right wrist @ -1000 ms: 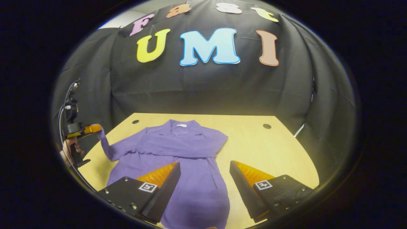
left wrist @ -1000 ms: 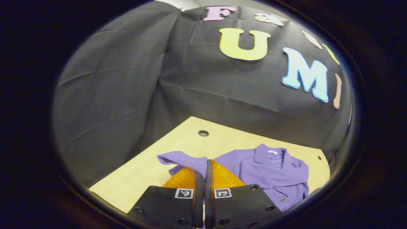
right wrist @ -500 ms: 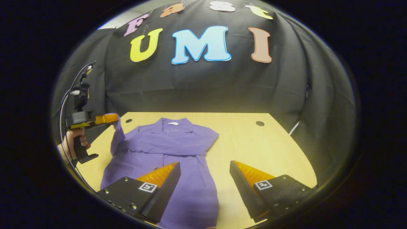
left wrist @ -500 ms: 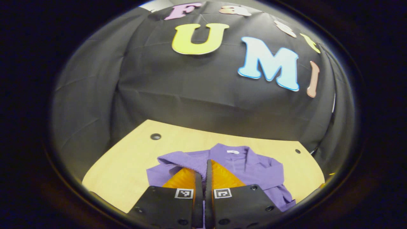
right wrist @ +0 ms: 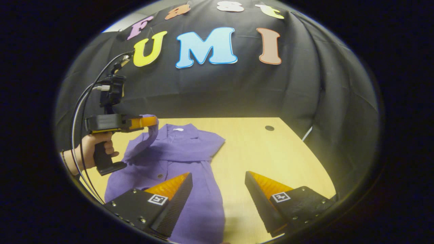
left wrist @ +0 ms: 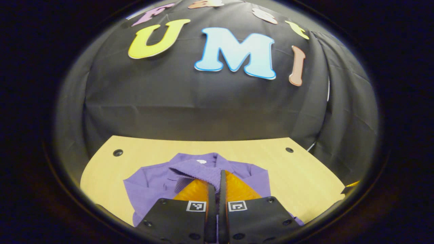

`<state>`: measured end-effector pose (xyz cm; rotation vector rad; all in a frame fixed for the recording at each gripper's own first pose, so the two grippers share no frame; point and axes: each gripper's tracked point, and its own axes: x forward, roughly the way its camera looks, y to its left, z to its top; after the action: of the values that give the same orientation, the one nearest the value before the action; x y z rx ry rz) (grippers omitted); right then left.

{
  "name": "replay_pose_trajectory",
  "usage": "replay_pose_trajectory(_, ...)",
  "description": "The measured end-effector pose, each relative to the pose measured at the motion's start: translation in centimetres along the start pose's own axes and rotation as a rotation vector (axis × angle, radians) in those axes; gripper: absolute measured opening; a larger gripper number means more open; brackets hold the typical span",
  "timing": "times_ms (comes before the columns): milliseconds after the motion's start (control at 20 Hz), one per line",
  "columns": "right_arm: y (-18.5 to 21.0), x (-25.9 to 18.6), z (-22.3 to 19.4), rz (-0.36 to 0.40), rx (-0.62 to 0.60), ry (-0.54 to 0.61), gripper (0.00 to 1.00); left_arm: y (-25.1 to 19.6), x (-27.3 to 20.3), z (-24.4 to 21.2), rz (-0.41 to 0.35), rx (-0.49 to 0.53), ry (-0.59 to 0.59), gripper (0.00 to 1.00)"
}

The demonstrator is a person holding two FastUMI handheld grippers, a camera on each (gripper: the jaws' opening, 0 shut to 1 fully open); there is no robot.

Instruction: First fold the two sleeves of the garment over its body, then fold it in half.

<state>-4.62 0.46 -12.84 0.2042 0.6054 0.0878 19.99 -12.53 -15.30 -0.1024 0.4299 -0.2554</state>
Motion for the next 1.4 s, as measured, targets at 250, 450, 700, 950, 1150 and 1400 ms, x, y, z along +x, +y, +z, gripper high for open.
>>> replay_pose_trajectory(250,-1.4,-0.8,-1.1,-0.03,0.014,0.021,0.95,-5.6,3.0,-1.0,-0.08,0.055,0.027,0.09)
replay_pose_trajectory(450,-1.7,-1.2,-1.9,-0.037,0.017,0.036,0.95,-8.1,5.7,-2.8,-0.11,0.098,0.072,0.09)
replay_pose_trajectory(700,-1.9,-1.2,-2.3,-0.032,0.024,0.047,0.95,-9.3,7.4,-3.8,-0.111,0.122,0.089,0.09)
replay_pose_trajectory(950,-1.9,-1.4,-3.2,0.008,-0.003,0.044,0.95,-9.1,7.3,-4.1,-0.106,0.044,0.092,0.24)
replay_pose_trajectory(1150,-1.9,-1.5,-3.7,0.054,-0.04,0.055,0.95,-8.8,5.9,-3.3,-0.09,0.035,0.064,0.43)
replay_pose_trajectory(1400,-1.8,-1.2,-4.0,0.05,-0.072,0.048,0.95,-7.0,1.8,-3.0,-0.065,0.028,0.025,0.9)
